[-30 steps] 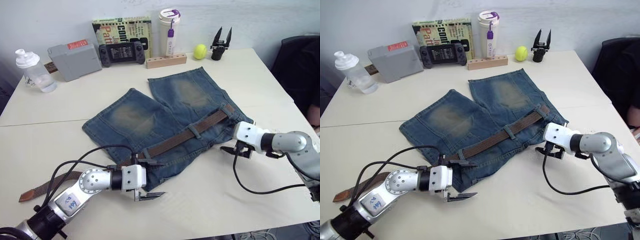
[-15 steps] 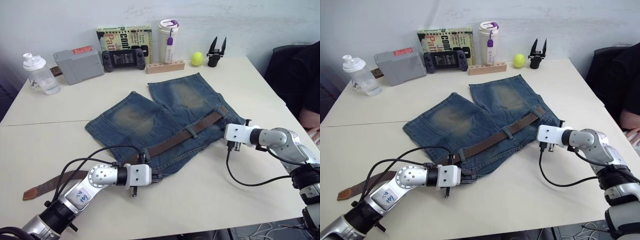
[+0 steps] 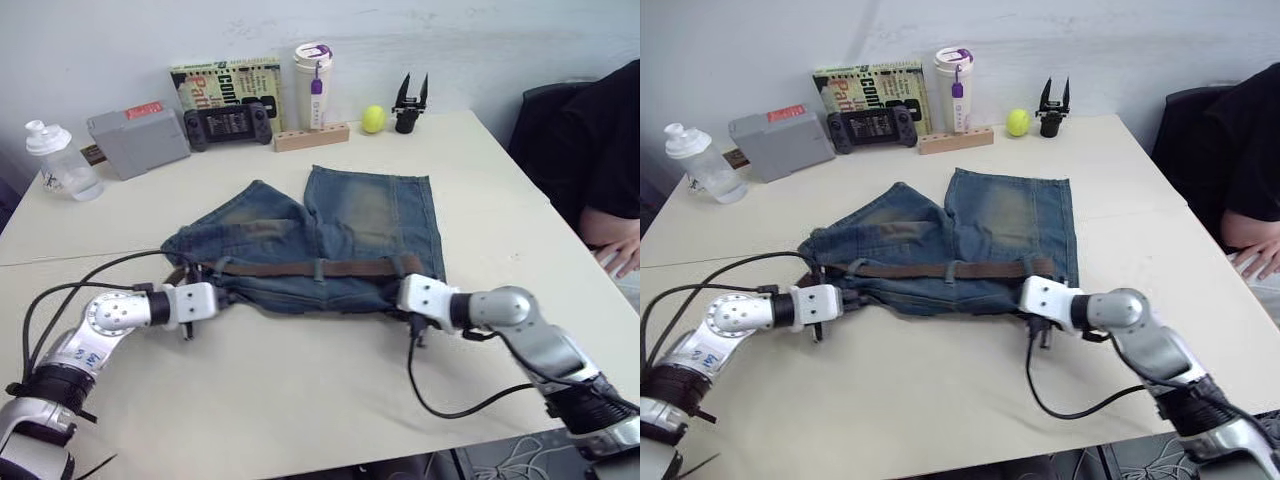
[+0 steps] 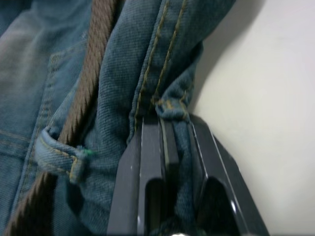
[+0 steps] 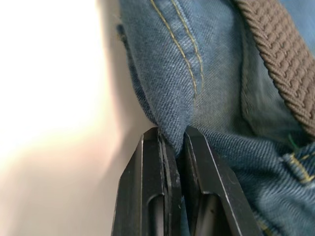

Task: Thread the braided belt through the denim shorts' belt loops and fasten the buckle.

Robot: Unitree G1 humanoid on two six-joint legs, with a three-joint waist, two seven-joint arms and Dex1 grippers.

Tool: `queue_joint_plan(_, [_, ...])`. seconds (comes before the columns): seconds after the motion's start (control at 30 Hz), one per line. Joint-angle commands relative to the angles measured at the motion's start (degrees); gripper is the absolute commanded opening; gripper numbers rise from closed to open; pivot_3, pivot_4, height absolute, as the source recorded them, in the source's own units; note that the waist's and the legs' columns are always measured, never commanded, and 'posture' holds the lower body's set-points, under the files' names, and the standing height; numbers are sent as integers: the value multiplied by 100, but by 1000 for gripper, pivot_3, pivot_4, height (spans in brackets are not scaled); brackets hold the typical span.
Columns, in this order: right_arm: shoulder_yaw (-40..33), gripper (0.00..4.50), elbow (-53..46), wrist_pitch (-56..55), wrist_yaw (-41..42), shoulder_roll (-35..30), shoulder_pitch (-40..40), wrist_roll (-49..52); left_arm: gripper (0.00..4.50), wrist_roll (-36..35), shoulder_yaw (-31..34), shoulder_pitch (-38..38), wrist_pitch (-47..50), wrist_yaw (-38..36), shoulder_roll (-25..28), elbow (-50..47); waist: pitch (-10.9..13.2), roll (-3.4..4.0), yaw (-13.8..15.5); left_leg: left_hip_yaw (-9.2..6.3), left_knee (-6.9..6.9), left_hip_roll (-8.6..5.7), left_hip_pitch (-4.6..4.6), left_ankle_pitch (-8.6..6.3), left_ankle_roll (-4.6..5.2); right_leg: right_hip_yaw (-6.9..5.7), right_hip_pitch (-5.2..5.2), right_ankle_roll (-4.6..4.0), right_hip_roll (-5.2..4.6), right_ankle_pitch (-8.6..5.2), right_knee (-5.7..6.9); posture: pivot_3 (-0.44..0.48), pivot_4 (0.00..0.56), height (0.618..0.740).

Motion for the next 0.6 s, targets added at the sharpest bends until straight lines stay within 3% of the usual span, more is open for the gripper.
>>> queue_joint_plan(0.03, [10, 10, -146, 380, -306, 117, -99, -341, 19, 404, 73, 92, -460, -293, 81, 1317, 2, 6, 1, 1, -3, 0, 7, -1, -2, 0, -1, 6, 4, 2, 10, 0, 150, 716])
queue_joint_plan(0.23, [-16, 10, -40, 369, -408, 100, -32, -547, 19, -140, 240, 534, -532, -813, -215, 778, 3, 7, -10, 8, 2, -3, 19, -20, -47, -2, -33, 49, 4, 8, 72, 0, 150, 716])
queue_joint_plan(0.53, [-19, 10, 236, 231, -507, 144, -53, -685, 19, -178, 426, 902, -256, -931, -326, 278, 2, 5, -15, 8, 3, -11, 21, -50, -89, 12, -31, 77, -13, -15, 63, 0, 150, 716])
queue_joint_plan(0.6, [-45, 0, 276, 204, -553, 190, -68, -684, 1008, -217, 508, 927, -156, -947, -365, 188, 1, 4, -15, 7, 4, -13, 22, -57, -88, 14, -30, 83, -15, -19, 59, 0, 150, 716])
